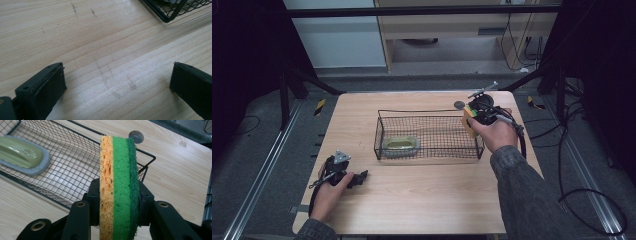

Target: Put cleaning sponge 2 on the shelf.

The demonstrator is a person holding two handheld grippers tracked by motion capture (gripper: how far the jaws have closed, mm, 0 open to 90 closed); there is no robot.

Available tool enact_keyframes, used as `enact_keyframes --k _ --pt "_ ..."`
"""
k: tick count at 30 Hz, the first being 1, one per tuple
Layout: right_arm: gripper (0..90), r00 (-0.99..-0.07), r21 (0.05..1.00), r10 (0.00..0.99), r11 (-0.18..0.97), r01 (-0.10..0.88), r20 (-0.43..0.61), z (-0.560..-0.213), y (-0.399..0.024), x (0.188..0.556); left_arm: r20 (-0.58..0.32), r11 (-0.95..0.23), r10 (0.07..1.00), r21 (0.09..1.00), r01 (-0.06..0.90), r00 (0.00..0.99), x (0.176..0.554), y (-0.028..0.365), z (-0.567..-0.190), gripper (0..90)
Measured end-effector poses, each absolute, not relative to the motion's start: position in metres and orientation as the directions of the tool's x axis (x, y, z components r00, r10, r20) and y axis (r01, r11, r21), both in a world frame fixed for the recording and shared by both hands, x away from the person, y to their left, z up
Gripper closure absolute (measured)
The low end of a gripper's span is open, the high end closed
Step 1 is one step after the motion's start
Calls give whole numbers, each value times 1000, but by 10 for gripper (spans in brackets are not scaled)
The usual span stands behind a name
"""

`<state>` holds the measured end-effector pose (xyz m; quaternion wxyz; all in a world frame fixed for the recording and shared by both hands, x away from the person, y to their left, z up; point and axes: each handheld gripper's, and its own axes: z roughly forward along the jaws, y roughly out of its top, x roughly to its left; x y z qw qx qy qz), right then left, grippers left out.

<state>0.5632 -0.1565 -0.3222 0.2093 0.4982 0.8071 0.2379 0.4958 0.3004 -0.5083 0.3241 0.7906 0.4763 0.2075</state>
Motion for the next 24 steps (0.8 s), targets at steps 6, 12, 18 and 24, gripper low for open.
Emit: enact_keyframes --k 6,12,18,24 --pt "642 -415 576 902 404 711 -120 -329 -153 567 19 -336 888 710 618 460 496 300 -508 0" --pt "643 -412 558 903 407 723 -125 -339 -154 574 20 -336 888 710 619 460 496 300 -508 0" --pt "642 -416 540 900 416 731 -131 -350 -157 584 19 -335 888 712 618 460 496 300 -508 0" --pt "642 -422 541 900 412 733 -114 -361 -159 593 19 -335 888 711 618 460 496 300 -508 0"
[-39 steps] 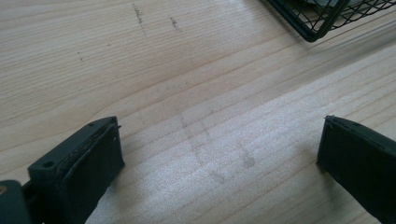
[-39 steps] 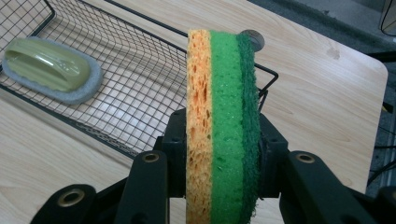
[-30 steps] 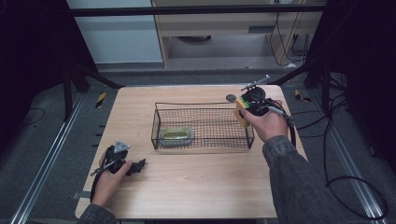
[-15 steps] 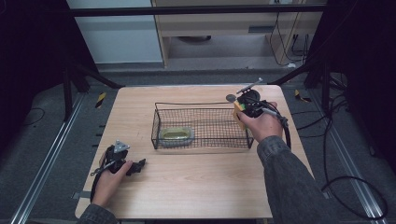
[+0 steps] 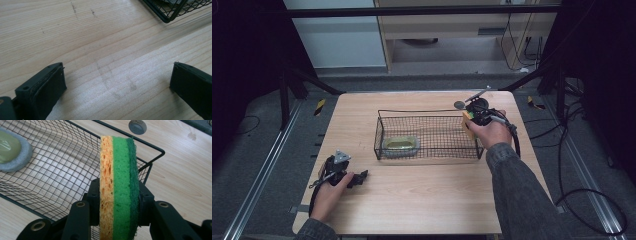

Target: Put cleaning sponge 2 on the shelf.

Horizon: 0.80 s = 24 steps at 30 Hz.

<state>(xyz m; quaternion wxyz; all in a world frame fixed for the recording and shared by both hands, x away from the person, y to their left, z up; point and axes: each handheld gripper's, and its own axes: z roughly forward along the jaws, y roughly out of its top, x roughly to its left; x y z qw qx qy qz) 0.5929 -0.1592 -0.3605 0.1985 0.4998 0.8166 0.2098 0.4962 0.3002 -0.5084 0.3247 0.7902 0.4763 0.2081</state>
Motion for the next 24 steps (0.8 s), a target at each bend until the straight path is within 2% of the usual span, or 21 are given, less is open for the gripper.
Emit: enact_keyframes --k 24 --pt "634 -418 501 900 418 757 -119 -387 -169 598 19 -335 888 712 617 460 496 300 -508 0"
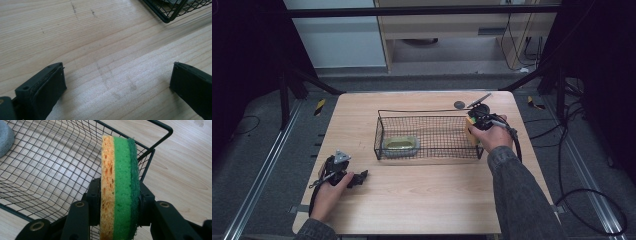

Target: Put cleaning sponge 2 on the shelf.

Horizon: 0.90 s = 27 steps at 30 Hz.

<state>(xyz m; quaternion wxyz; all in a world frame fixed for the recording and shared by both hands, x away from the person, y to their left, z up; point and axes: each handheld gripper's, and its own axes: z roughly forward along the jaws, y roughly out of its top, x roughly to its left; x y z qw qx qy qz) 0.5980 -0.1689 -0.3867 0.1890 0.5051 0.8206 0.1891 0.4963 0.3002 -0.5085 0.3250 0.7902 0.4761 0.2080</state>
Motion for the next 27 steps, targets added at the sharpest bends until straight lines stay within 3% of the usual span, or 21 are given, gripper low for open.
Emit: enact_keyframes --k 27 --pt "627 -408 443 893 448 777 -188 -410 -150 613 20 -338 886 712 616 464 497 300 -508 0"
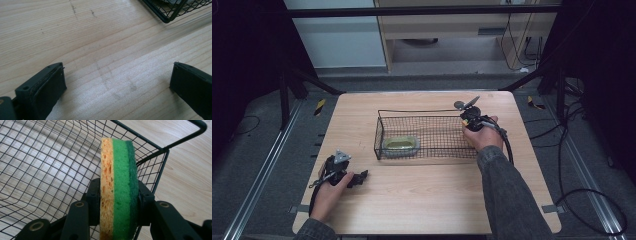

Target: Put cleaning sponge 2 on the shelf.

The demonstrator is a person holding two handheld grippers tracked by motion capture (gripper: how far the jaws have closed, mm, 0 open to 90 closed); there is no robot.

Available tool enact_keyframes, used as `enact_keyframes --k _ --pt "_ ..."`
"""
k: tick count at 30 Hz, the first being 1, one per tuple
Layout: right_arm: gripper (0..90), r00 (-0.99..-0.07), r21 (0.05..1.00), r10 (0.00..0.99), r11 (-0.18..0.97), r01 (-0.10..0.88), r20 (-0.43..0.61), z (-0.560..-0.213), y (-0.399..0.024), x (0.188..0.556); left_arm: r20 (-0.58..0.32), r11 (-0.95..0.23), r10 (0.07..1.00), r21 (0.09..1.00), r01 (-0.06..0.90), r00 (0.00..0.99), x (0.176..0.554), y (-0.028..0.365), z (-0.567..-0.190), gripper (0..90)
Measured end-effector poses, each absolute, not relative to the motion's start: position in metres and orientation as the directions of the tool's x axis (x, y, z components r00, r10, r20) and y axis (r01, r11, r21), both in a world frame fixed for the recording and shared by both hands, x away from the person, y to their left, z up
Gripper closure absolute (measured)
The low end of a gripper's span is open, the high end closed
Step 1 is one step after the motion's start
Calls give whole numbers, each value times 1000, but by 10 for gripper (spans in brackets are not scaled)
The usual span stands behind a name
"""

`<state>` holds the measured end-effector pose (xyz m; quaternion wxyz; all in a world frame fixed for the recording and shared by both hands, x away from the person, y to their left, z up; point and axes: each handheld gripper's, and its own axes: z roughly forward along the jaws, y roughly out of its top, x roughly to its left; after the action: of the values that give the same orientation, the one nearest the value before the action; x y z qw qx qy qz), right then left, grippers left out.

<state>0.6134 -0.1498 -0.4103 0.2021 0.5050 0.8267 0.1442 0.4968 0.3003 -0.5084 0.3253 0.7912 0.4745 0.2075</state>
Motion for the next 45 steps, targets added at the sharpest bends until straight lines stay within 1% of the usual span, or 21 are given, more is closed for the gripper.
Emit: enact_keyframes --k 7,12,16,26,28,33,38,45 --pt "586 -420 438 890 453 777 -177 -411 -143 613 21 -340 885 712 615 465 497 300 -508 0" --pt "539 -433 429 885 463 776 -172 -411 -138 611 21 -341 884 711 614 467 497 300 -508 0" --pt "506 -438 429 887 457 779 -148 -410 -135 607 22 -342 884 712 614 467 498 300 -508 0" --pt "434 -423 443 902 413 796 -82 -408 -130 600 22 -343 884 711 614 468 498 300 -508 0" --pt "425 -426 443 901 415 795 -78 -408 -129 600 22 -343 883 711 614 468 498 300 -508 0" --pt "361 -416 461 907 395 794 -60 -404 -128 598 21 -342 884 711 614 468 498 300 -508 0" --pt "319 -410 470 910 388 793 -59 -402 -129 596 21 -342 883 711 614 468 498 300 -508 0" --pt "301 -419 477 907 391 787 -51 -400 -129 595 21 -343 883 711 614 469 499 300 -508 0"
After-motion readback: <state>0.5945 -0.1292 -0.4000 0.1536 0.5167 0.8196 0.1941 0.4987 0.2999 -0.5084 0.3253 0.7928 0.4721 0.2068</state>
